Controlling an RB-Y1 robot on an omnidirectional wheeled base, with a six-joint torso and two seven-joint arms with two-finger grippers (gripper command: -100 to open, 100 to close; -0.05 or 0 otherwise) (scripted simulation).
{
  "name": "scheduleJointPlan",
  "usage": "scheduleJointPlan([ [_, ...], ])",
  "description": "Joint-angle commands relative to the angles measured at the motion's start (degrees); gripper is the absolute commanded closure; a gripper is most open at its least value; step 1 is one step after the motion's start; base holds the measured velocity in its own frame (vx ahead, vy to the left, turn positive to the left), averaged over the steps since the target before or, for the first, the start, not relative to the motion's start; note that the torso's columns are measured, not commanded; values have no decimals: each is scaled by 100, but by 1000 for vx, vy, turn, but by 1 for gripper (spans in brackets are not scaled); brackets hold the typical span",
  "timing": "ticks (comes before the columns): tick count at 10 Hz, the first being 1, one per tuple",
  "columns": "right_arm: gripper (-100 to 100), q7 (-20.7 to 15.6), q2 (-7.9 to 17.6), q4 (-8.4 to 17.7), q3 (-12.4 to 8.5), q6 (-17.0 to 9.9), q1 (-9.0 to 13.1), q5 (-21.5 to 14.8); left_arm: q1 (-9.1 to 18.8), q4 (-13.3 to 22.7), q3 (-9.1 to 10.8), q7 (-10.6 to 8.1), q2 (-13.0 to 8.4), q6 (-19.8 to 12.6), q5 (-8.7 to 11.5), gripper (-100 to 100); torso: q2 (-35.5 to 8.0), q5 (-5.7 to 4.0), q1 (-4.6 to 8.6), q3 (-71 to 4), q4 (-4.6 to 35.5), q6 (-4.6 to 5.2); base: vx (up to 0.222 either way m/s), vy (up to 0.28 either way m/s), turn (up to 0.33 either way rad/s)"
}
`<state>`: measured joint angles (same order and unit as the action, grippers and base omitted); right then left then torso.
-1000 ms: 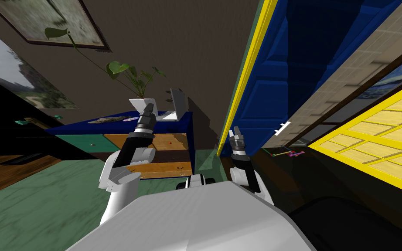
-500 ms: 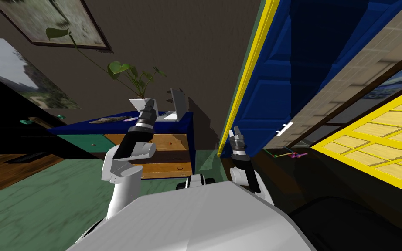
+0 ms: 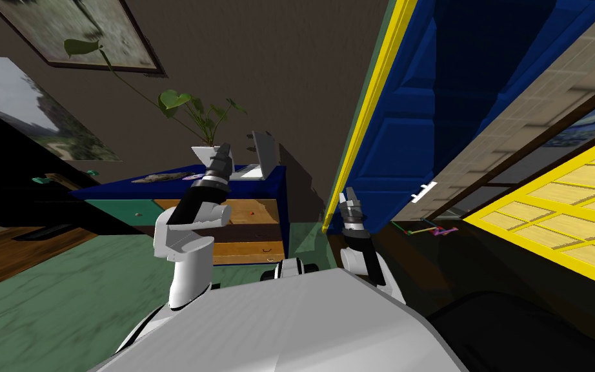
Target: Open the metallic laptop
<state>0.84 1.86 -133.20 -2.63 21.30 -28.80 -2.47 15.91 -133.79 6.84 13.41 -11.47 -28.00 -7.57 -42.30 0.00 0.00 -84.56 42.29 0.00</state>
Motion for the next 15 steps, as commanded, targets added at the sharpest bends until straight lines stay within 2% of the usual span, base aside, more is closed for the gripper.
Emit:
scheduleJointPlan([
  [1,0,0,0,0,0,0,0,0,350,50,20,109,9,-451,-15,-100,3,-1,0,-2,0,0,16,-4,17],
  [2,0,0,0,0,0,0,0,0,350,50,20,109,9,-491,-15,-100,4,0,1,-2,-1,0,10,-3,-3],
  [3,0,0,0,0,0,0,0,0,621,101,44,211,12,-727,-22,-100,1,0,0,-1,0,0,17,0,33],
  [5,0,0,0,0,0,0,0,0,690,101,44,211,12,-924,-22,-100,3,0,0,-2,-1,0,13,-3,9],
  [6,0,0,0,0,0,0,0,0,955,159,69,313,19,-1146,-28,-100,0,0,0,0,0,0,15,-6,35],
  [8,0,0,0,0,0,0,0,0,1030,159,69,313,19,-1356,-28,-100,2,0,1,-2,-1,0,12,-3,8],
  [9,0,0,0,0,0,0,0,0,1292,224,93,415,30,-1578,-34,-100,0,0,-1,0,0,0,15,-1,34],
  [11,0,0,0,0,0,0,0,0,1370,224,93,415,30,-1787,-34,-100,3,0,0,-2,-1,0,12,-2,8],
  [12,0,0,0,0,0,0,0,0,1627,294,116,515,47,-2012,-40,-100,0,0,0,0,0,0,13,-4,28],
  [14,0,0,0,0,0,0,0,0,1706,294,116,515,47,-2213,-40,-100,3,-1,1,-2,-1,0,12,-3,10],
  [15,0,0,0,0,0,0,0,0,1962,368,139,613,67,-2419,-45,-100,1,0,-1,0,0,0,17,-3,36],
])
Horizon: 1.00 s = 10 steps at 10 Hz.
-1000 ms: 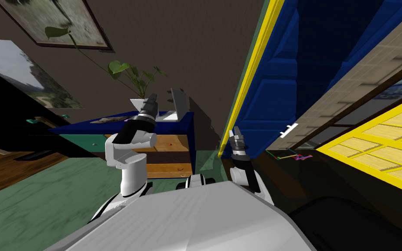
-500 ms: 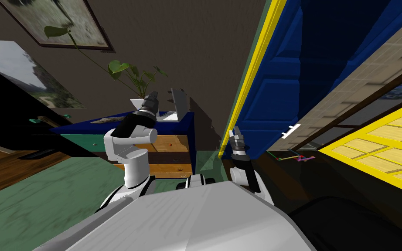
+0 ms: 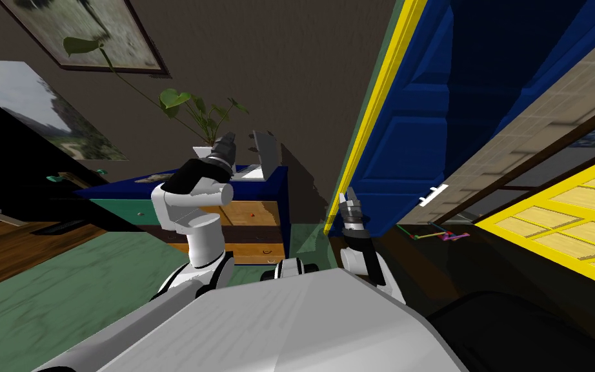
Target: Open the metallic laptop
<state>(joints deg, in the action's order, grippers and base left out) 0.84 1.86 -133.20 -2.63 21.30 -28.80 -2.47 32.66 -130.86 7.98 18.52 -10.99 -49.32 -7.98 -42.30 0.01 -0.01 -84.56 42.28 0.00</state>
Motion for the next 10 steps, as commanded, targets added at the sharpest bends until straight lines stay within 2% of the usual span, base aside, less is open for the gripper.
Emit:
scheduleJointPlan([
  [1,0,0,0,0,0,0,0,0,363,75,25,102,19,-417,-4,-100,3,-1,1,-2,0,0,17,-4,16],
  [2,0,0,0,0,0,0,0,0,363,75,25,102,19,-500,-4,-100,2,-1,1,-1,0,0,7,-2,-4],
  [3,0,0,0,0,0,0,0,0,630,152,48,199,43,-711,-9,-100,-1,0,0,1,0,0,14,-2,28],
  [4,0,0,0,0,0,0,0,0,688,152,48,199,43,-878,-9,-100,1,-1,1,-1,1,0,16,-3,19],
  [5,0,0,0,0,0,0,0,0,910,231,69,292,71,-1045,-14,-100,2,0,1,-1,-1,0,17,-7,33],
  [7,0,0,0,0,0,0,0,0,1005,231,69,292,71,-1312,-14,-100,2,-1,2,-1,0,0,13,-4,5],
  [8,0,0,0,0,0,0,0,0,1271,310,90,382,101,-1522,-18,-100,-1,1,-1,1,0,0,13,-2,28],
  [9,0,0,0,0,0,0,0,0,1311,310,90,382,101,-1681,-18,-100,0,0,0,0,1,0,15,-2,16],
  [10,0,0,0,0,0,0,0,0,1548,388,110,469,136,-1849,-23,-100,1,0,0,-1,0,0,20,-5,33],
])
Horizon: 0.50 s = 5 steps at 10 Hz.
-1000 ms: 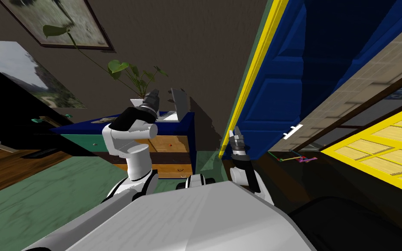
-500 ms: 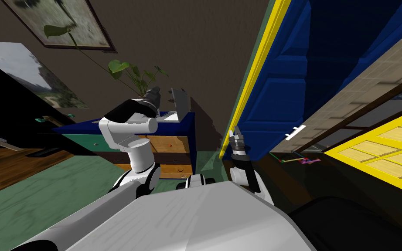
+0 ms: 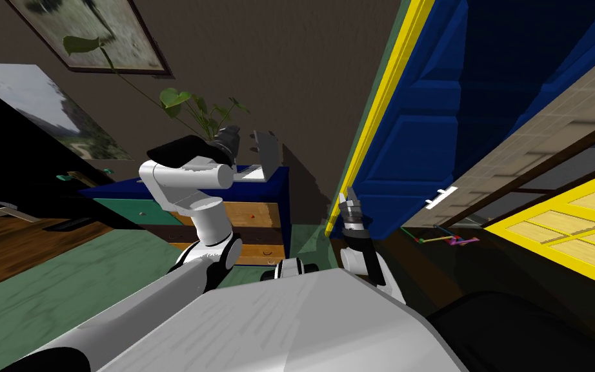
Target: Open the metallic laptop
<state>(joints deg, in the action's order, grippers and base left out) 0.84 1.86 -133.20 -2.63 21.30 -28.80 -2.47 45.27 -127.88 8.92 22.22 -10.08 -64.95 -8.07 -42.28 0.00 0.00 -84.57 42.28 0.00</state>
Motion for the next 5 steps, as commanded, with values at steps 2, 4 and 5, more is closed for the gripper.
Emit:
scheduleJointPlan([
  [2,0,0,0,0,0,0,0,0,346,91,16,100,45,-511,-13,-100,0,0,1,-1,0,0,12,-3,5],
  [4,0,0,0,0,0,0,0,0,629,166,35,183,84,-868,-17,-100,-1,0,-1,1,1,0,13,-1,22],
  [5,0,0,0,0,0,0,0,0,872,237,54,263,126,-1026,-21,-100,0,0,1,0,0,0,15,-4,20],
])
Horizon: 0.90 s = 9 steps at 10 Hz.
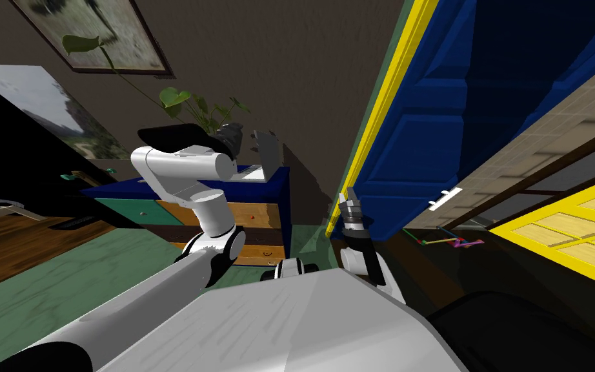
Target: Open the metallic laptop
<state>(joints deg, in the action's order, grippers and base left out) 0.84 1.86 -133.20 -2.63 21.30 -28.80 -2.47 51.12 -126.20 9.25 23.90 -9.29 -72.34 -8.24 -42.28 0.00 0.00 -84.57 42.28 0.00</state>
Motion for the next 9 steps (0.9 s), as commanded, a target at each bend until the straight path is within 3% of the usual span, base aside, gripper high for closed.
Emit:
scheduleJointPlan([
  [1,0,0,0,0,0,0,0,0,313,69,20,94,47,-428,-4,-100,1,-1,1,-1,0,0,14,-4,15],
  [2,0,0,0,0,0,0,0,0,313,69,20,94,47,-470,-4,-100,0,0,1,0,0,0,6,-3,0],
  [3,0,0,0,0,0,0,0,0,567,136,37,169,92,-694,-8,-100,-2,0,-1,1,1,0,11,-3,27],
  [4,0,0,0,0,0,0,0,0,567,136,37,169,92,-790,-8,-100,-1,-1,0,0,1,0,12,-3,11],
  [5,0,0,0,0,0,0,0,0,804,199,53,239,139,-973,-11,-100,0,0,0,0,0,0,14,-2,22],
  [6,0,0,0,0,0,0,0,0,804,199,53,239,139,-1090,-11,-100,1,-1,0,-1,0,0,12,-3,10],
  [9,0,0,0,0,0,0,0,0,1218,309,82,361,241,-1581,-17,-100,0,0,-1,0,0,0,12,-4,15],
])
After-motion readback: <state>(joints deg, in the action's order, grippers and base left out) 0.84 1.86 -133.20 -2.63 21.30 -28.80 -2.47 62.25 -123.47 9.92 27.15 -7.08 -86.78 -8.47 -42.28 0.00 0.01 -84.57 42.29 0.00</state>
